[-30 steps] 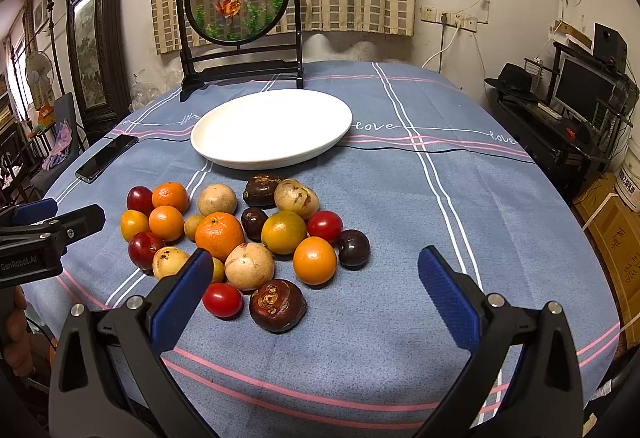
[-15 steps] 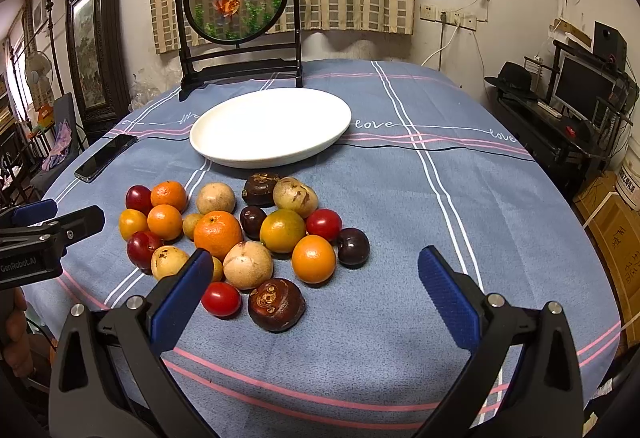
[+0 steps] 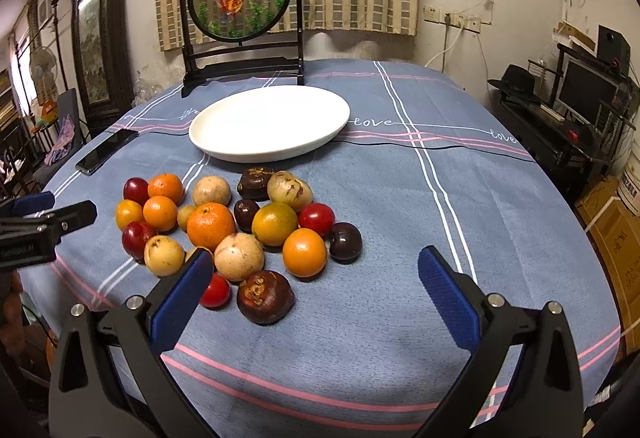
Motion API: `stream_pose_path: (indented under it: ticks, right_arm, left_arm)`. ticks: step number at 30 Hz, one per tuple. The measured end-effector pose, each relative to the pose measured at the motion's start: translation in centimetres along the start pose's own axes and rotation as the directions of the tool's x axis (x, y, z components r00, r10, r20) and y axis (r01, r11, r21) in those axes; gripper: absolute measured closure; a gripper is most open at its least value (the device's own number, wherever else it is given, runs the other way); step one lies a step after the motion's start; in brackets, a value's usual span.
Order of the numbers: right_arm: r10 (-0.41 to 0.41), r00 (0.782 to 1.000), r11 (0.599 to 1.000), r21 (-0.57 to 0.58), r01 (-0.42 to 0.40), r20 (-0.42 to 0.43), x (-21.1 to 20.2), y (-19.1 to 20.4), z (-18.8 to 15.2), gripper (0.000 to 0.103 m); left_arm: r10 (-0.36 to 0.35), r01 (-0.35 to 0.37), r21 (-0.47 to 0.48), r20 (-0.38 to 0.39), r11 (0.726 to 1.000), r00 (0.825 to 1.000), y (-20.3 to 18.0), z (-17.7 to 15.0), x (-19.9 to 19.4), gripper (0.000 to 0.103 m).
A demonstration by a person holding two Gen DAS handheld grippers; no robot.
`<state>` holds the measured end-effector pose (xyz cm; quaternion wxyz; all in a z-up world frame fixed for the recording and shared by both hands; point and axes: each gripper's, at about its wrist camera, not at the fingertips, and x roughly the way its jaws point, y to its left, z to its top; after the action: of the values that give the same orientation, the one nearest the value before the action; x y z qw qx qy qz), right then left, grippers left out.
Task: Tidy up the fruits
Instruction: 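Lower the left gripper onto the yellow-orange fruit and close it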
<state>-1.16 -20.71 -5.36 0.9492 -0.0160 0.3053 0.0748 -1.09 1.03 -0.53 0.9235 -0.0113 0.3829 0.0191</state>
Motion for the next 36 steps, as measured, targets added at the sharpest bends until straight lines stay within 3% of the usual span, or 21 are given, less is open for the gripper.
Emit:
stream_pose_path:
  ticks: [12,16,19,29,30,32,36]
  right_arm:
    - [0.072,0.996,0.997,-0.021,-0.073,-0.054,2.1,-1.2,-0.6,0.001]
    - [0.103,0.992,0.994,-0.014,-0.105,-0.077,2.9,-1.5,-0.5,0.001]
    - [0.128,0.988,0.991,-0.011,-0.130,-0.087,3.3,-1.4,-0.3,0.001]
    - [0.157,0.980,0.987,-0.006,-0.159,-0.123,4.7,-0.8,0.4,0.001]
    - [0.156,0.980,0.987,-0.006,-0.158,-0.127,4.7,-0.8,0.5,0.001]
    - [0.155,0.979,0.988,-0.008,-0.157,-0.129,4.8,-0.6,0.6,0.001]
    - [0.151,0.980,0.988,-0.009,-0.153,-0.130,4.7,-0.6,0.7,0.001]
  left_arm:
    - [0.000,0.007,0.081,-0.085,0.997,0.996,2.0,-0.9,4.5,0.003]
    - [-0.019,0.033,0.102,-0.129,0.994,0.991,2.0,-1.0,6.4,0.023]
    - [-0.029,0.047,0.119,-0.155,0.992,0.988,2.2,-0.9,7.6,0.024]
    - [-0.198,0.208,0.043,-0.165,0.977,0.966,2.5,0.8,9.8,0.024]
    - [-0.211,0.219,0.038,-0.160,0.975,0.964,2.5,0.9,9.8,0.026]
    - [-0.257,0.264,0.027,-0.156,0.964,0.954,2.2,1.2,10.0,0.047]
    - [-0.307,0.310,-0.013,-0.168,0.951,0.937,1.8,1.7,10.6,0.067]
